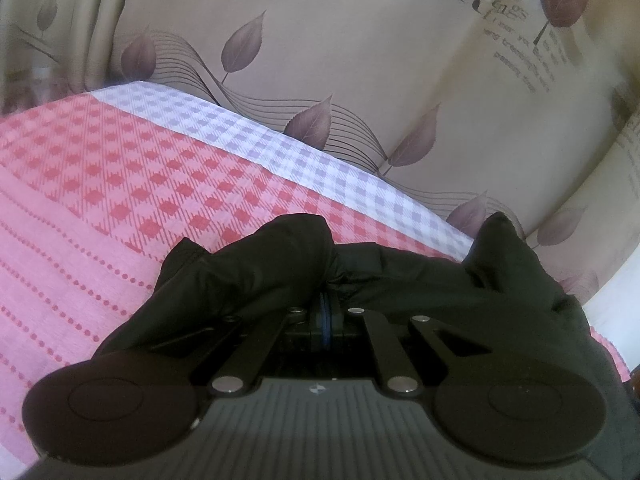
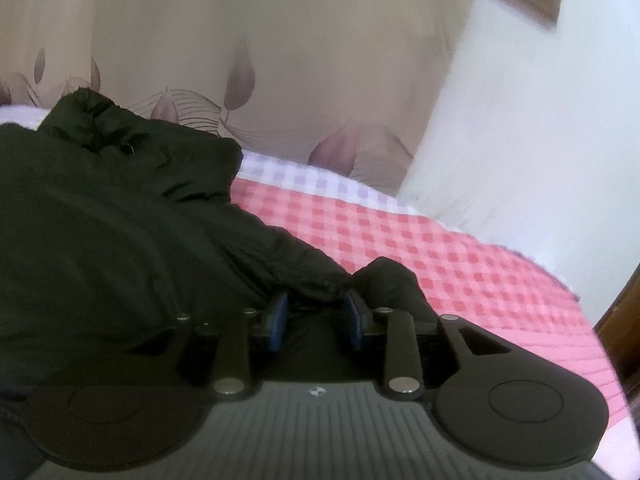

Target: Fold large clothes

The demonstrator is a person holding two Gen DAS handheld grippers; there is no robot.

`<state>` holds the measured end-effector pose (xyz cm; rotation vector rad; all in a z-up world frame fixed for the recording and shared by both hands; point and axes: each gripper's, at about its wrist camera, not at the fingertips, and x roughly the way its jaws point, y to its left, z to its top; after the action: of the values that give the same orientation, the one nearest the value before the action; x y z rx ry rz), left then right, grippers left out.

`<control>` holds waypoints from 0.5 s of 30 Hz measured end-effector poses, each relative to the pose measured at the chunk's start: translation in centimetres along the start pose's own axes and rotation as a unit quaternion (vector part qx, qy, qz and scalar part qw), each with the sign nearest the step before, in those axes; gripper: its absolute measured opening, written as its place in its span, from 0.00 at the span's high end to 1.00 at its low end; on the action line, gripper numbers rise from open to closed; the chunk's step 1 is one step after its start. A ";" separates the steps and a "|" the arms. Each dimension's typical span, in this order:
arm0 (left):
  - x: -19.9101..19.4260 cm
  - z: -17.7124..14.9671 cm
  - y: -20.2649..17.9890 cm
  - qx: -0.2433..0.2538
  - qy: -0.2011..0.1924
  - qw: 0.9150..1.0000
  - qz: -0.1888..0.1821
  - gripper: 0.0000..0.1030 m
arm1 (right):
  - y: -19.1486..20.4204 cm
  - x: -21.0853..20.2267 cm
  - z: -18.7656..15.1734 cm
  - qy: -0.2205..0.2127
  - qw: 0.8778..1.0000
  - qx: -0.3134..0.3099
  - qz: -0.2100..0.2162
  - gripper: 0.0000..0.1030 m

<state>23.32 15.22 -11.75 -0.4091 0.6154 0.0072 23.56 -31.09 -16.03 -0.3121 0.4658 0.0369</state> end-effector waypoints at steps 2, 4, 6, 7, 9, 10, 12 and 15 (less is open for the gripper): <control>0.0 0.0 0.0 0.002 0.000 1.000 0.001 0.89 | 0.2 -0.2 0.1 0.000 1.000 -0.008 -0.010 0.65; 0.0 0.0 0.0 0.006 0.000 1.000 0.002 0.89 | 0.1 -0.2 0.3 0.008 1.000 -0.010 -0.010 0.61; 0.0 0.0 -0.1 0.008 0.001 1.000 0.002 0.89 | -0.1 -0.3 0.9 0.027 1.000 -0.012 -0.001 0.60; 0.0 0.0 -0.1 0.007 0.002 1.000 0.002 0.89 | -0.2 -0.4 1.3 0.039 0.999 -0.013 0.001 0.58; 0.0 0.1 0.1 0.004 0.006 1.000 -0.004 0.90 | -0.3 -1.7 2.0 0.035 0.999 -0.002 -0.004 0.48; 0.0 0.2 0.3 0.001 0.010 1.000 -0.009 0.90 | -0.5 -3.0 2.2 0.011 1.000 0.014 -0.005 0.33; -0.1 0.5 0.7 -0.006 0.021 0.999 -0.026 0.89 | -0.6 -6.1 2.2 -0.041 0.998 0.045 0.011 0.12; -1.3 1.3 1.5 -0.014 0.024 0.996 -0.080 0.65 | 0.0 -10.7 1.5 -0.097 0.992 0.056 0.051 0.08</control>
<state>22.78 17.21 -10.57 -0.4867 0.6298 -0.1476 14.67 -30.23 -10.01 -0.1719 0.2885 0.1388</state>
